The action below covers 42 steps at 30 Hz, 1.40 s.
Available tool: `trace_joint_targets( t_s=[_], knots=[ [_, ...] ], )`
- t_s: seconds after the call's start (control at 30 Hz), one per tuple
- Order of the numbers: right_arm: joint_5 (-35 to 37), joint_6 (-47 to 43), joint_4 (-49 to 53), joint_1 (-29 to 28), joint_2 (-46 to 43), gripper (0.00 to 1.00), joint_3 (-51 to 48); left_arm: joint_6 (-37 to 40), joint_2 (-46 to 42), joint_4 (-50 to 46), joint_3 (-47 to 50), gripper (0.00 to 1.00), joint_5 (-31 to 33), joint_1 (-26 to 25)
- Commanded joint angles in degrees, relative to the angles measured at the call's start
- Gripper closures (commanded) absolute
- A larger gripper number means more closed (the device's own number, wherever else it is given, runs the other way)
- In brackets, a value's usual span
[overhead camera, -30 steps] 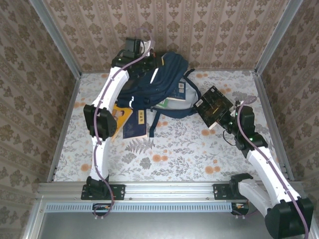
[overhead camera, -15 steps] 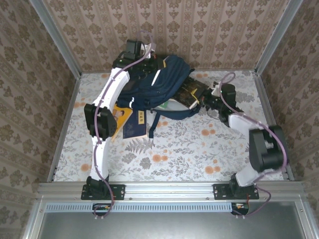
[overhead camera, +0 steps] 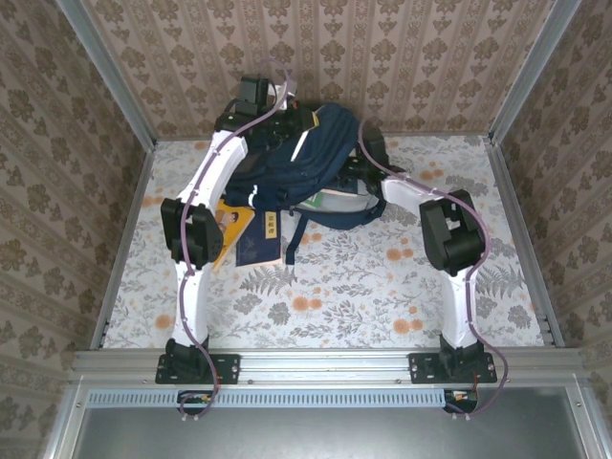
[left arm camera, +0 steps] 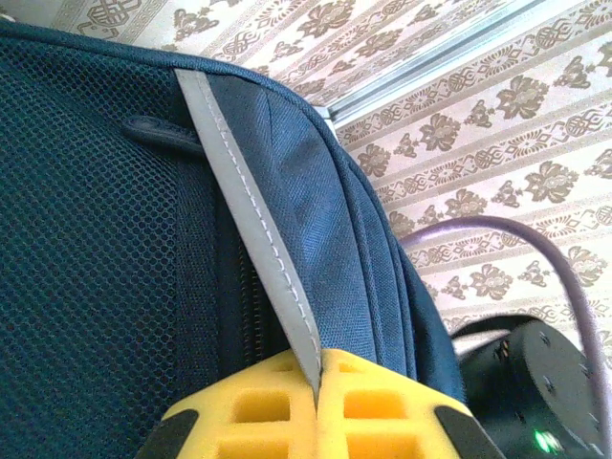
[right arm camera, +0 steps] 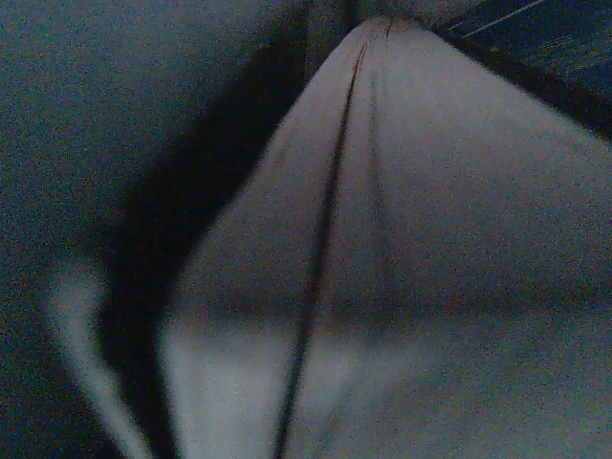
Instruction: Pack the student bag
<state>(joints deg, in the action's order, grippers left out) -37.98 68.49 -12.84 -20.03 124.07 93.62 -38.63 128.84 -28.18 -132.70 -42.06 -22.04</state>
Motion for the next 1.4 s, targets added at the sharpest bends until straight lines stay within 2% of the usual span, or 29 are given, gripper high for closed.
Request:
trace_joint_targets(
  t_s=[0.0, 0.03, 0.1, 0.17, 0.27, 0.3, 0.37, 0.4, 0.43, 0.5, 0.73, 0.93, 1.07, 1.17, 1.23, 1.27, 1.33, 1.37],
  knots=[
    [8.46, -3.72, 12.94, -2.73, 5.09, 0.84, 8.68, -2.37, -3.78, 10.61, -2.83, 1.00, -4.46, -0.61],
    [10.57, -2.13, 14.74, -3.33, 6.66, 0.81, 10.56, -2.45, -3.64, 10.64, -3.03, 1.00, -4.47, -0.78],
    [13.36, 1.61, 11.09, -4.71, 9.96, 0.59, 13.08, -2.46, -3.09, 10.65, -3.55, 1.00, -4.56, -1.18],
    [14.31, 4.20, 6.71, -5.68, 12.42, 0.45, 14.92, -2.49, -2.85, 10.61, -3.69, 1.00, -4.61, -1.31],
    [13.65, 3.51, 4.50, -5.73, 12.97, 0.33, 17.18, -2.72, -2.59, 10.49, -3.70, 1.00, -4.57, -1.12],
    [13.76, 2.20, 3.66, -5.49, 11.78, 0.31, 16.08, -3.00, -2.69, 10.60, -3.62, 1.00, -4.65, -0.92],
    [13.96, -0.13, 2.40, -4.87, 8.74, 0.21, 12.92, -3.28, -2.80, 11.02, -3.40, 1.00, -4.69, -0.55],
    [13.75, -0.54, 1.14, -4.40, 7.15, 0.20, 10.85, -3.41, -2.84, 11.05, -3.35, 1.00, -4.70, -0.22],
    [13.12, -0.39, -0.67, -3.93, 5.66, 0.11, 8.84, -3.58, -2.89, 11.20, -3.35, 1.00, -4.78, 0.04],
    [11.85, 0.45, -4.32, -2.82, 2.77, 0.01, 4.52, -4.00, -2.96, 11.71, -3.23, 1.00, -5.00, 0.71],
    [8.11, 1.07, -7.50, -0.33, -2.86, 0.00, -3.08, -6.10, -3.35, 14.19, -2.22, 1.00, -5.77, 2.66],
    [10.74, -1.16, -5.24, 1.93, -9.61, 0.00, -11.07, -4.90, -3.37, 13.17, -1.35, 1.00, -6.32, 2.86],
    [21.69, -9.87, 12.06, 3.41, -17.71, 0.00, -14.48, -3.71, -2.60, 11.68, -1.24, 1.00, -5.92, 2.36],
    [33.08, -10.03, 17.23, 4.89, -24.71, 0.00, -21.26, -1.79, -1.22, 9.48, -1.73, 1.00, -4.95, 1.34],
    [35.88, -10.72, 19.27, 6.41, -27.89, 0.00, -24.50, -0.39, -0.12, 7.75, -2.20, 1.00, -4.26, 0.47],
    [36.32, -10.83, 19.28, 7.52, -29.27, 0.00, -26.59, 0.40, 0.67, 6.51, -2.46, 0.97, -3.63, -0.11],
    [36.60, -11.48, 17.69, 9.39, -32.19, 0.00, -30.93, 2.40, 1.90, 3.03, -3.21, 0.81, -2.09, -1.25],
    [39.47, -12.37, 18.85, 9.45, -34.11, 0.01, -32.34, 3.61, 2.39, 1.33, -3.43, 0.71, -1.41, -1.89]
  ],
)
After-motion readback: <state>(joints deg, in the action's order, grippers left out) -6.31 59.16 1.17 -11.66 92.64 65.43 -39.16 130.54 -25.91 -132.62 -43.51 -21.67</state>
